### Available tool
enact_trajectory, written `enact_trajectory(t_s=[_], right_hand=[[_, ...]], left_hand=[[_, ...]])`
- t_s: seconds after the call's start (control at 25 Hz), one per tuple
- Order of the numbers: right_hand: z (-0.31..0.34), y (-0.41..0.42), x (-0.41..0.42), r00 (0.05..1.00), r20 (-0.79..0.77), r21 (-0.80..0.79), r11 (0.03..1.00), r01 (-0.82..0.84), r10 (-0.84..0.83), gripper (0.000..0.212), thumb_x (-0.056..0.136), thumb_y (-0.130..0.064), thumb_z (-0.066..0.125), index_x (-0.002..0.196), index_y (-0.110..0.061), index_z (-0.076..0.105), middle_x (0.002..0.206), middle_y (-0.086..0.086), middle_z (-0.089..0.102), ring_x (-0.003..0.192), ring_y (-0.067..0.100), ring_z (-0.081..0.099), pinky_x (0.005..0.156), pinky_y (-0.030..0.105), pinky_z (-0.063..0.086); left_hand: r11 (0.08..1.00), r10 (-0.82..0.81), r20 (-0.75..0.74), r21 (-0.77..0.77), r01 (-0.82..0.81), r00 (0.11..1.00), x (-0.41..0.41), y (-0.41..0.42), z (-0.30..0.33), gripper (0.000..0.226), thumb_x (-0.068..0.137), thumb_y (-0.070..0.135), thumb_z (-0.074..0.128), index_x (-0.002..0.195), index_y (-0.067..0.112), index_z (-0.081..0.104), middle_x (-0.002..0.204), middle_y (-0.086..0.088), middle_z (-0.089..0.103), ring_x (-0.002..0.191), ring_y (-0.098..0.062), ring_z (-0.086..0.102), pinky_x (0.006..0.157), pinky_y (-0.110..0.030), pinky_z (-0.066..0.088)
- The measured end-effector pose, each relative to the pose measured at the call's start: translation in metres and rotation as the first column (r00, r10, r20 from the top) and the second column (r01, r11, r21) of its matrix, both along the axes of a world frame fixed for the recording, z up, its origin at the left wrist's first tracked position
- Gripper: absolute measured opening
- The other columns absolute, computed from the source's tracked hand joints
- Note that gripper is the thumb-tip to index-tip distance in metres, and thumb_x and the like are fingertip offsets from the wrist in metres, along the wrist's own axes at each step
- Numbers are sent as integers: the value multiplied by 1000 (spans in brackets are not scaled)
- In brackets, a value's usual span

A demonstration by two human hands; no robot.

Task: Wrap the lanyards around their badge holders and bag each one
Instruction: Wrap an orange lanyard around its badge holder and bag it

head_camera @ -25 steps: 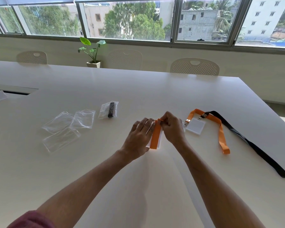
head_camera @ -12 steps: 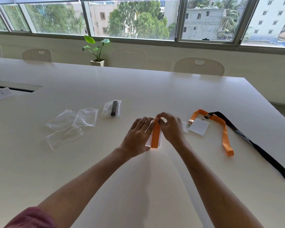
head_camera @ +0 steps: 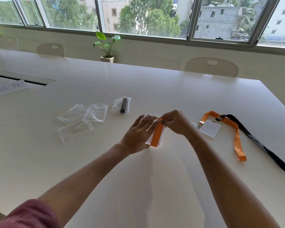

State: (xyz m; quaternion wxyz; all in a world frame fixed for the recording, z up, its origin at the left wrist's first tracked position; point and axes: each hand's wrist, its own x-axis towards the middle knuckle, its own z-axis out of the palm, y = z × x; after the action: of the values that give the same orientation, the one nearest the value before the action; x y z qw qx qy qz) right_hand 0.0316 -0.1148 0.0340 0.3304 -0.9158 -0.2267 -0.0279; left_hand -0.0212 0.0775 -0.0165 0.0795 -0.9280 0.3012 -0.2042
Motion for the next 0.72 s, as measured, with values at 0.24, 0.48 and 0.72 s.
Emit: enact_trajectory(t_s=[0.24, 0.48, 0.72], right_hand=[[11, 24, 8, 990, -119, -3, 997, -76, 76, 16, 89, -11, 65, 101, -7, 75, 92, 9, 70, 71, 25, 68, 70, 33, 59], [15, 62, 10, 992, -14, -19, 992, -123, 123, 15, 86, -5, 64, 94, -9, 76, 77, 8, 72, 68, 21, 66, 73, 36, 58], [18, 93, 17, 996, 1, -47, 995, -92, 92, 19, 83, -6, 62, 90, -13, 78, 77, 2, 71, 74, 22, 67, 74, 37, 57]], left_hand=[[1000, 1, 24, 31, -1, 1000, 2, 25, -2, 107, 55, 45, 86, 140, -1, 39, 141, -21, 44, 132, -38, 38, 115, -47, 17], [999, 37, 45, 17, -37, 998, 6, 57, -3, 107, 58, 49, 84, 141, 1, 37, 141, -21, 43, 133, -38, 37, 115, -49, 18], [999, 52, 84, -8, -51, 995, 15, 91, -3, 118, 59, 59, 78, 147, 4, 22, 151, -17, 30, 142, -33, 22, 116, -52, 9]])
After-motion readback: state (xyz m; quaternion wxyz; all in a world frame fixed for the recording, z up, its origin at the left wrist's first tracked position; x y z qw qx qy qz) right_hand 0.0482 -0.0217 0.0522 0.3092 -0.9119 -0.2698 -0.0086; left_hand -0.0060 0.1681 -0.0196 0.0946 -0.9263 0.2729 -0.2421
